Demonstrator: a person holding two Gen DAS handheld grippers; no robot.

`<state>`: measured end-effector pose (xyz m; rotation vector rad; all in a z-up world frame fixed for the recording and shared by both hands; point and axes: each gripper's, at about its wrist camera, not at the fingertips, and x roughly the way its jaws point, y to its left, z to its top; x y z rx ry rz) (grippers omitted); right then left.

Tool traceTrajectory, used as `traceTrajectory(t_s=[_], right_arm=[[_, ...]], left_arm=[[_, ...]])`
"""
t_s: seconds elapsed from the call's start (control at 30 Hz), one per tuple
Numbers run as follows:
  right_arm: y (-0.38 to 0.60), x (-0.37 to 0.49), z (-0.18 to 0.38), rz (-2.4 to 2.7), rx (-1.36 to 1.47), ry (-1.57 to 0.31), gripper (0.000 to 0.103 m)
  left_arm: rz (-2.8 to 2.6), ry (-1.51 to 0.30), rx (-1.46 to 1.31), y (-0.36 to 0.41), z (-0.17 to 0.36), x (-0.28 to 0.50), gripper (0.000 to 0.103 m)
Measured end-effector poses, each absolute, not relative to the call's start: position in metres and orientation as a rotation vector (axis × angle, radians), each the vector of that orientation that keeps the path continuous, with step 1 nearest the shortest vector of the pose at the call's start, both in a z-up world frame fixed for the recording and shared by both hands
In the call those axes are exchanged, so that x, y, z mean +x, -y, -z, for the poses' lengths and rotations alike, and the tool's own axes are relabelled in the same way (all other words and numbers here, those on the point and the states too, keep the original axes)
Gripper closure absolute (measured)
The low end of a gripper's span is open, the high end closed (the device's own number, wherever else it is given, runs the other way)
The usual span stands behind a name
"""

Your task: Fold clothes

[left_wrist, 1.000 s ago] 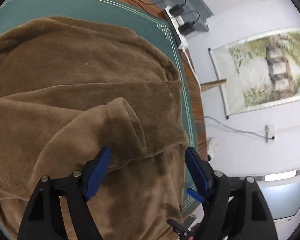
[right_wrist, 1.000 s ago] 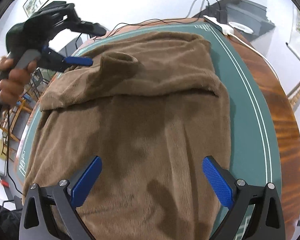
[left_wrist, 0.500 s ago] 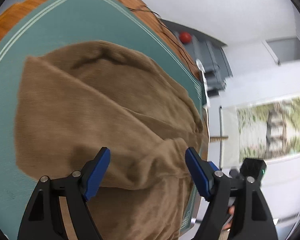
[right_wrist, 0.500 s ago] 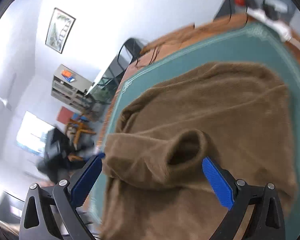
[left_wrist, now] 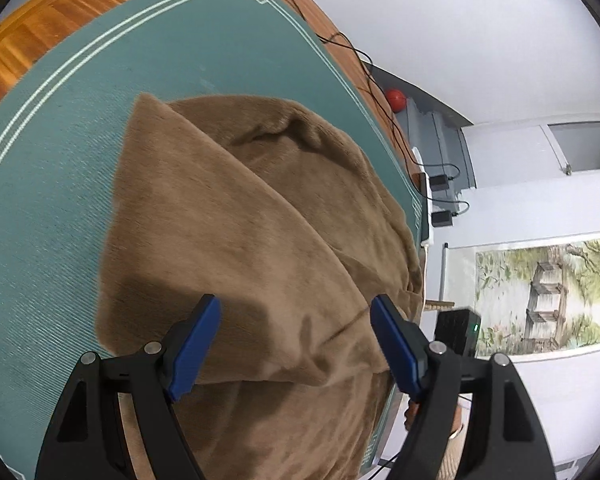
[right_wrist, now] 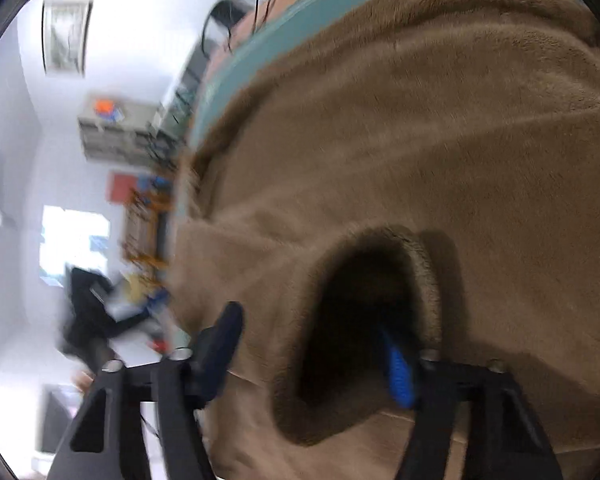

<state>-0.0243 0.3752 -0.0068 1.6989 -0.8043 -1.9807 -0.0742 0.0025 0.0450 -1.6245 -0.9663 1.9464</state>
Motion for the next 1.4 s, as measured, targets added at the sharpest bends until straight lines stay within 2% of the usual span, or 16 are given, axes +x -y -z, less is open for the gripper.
traceTrajectory(t_s=[0.03,0.2,0.3,0.37,0.4,0.43,0.53,0.6,0.7,1.03,1.2,1.27,1.3,1.33,1.4], right_arm=[[-0.372,-0.025,0.01,1.99,1.711,0.777,0.051],[-0.376,-0.034,0.007,2.006,1.612,0.91,0.051],[-0.371,-0.041,0.014,2.008,1.623,0.915,0.051],[-0.372,-0.036,0.006,2.054,1.597,0.883,0.067],[-0.375,-0.032,-0.003,2.086,1.559,0.876,0.084],[-0.377,-0.028,-0.012,2.117,1.521,0.868,0.093],[-0.386,-0.015,-0.042,2.215,1.399,0.84,0.094],[-0.405,0.002,-0.085,2.373,1.253,0.778,0.094],[-0.424,0.021,-0.108,2.525,1.2,0.696,0.094],[-0.451,0.03,-0.042,2.7,1.514,0.623,0.093],[-0.451,0.031,-0.045,2.723,1.579,0.514,0.084],[-0.454,0.038,-0.057,2.784,1.559,0.472,0.068],[-0.453,0.042,-0.065,2.844,1.557,0.422,0.044],[-0.45,0.047,-0.074,2.911,1.537,0.367,0.028],[-0.441,0.057,-0.088,2.988,1.455,0.275,0.027]], left_arm=[[-1.947,0.971,-1.627,-0.002,-0.043,-0.076,0.022],[-1.96,0.948,-1.611,-0.006,-0.041,-0.084,0.022],[-1.968,0.93,-1.601,-0.008,-0.04,-0.091,0.022],[-1.969,0.939,-1.61,-0.009,-0.038,-0.095,0.022],[-1.965,0.954,-1.611,-0.008,-0.037,-0.097,0.022],[-1.965,0.963,-1.606,-0.007,-0.037,-0.098,0.022],[-1.991,0.964,-1.557,-0.003,-0.044,-0.1,0.022],[-2.013,0.956,-1.514,-0.004,-0.049,-0.101,0.022],[-2.008,0.929,-1.474,-0.016,-0.05,-0.107,0.022],[-2.084,0.748,-1.545,-0.05,-0.005,-0.13,0.022],[-2.091,0.719,-1.502,-0.047,-0.028,-0.12,0.022],[-2.086,0.709,-1.461,-0.046,-0.038,-0.113,0.022],[-2.087,0.695,-1.444,-0.046,-0.042,-0.109,0.022],[-2.096,0.655,-1.438,-0.048,-0.044,-0.105,0.022],[-2.112,0.588,-1.46,-0.056,-0.04,-0.101,0.022]])
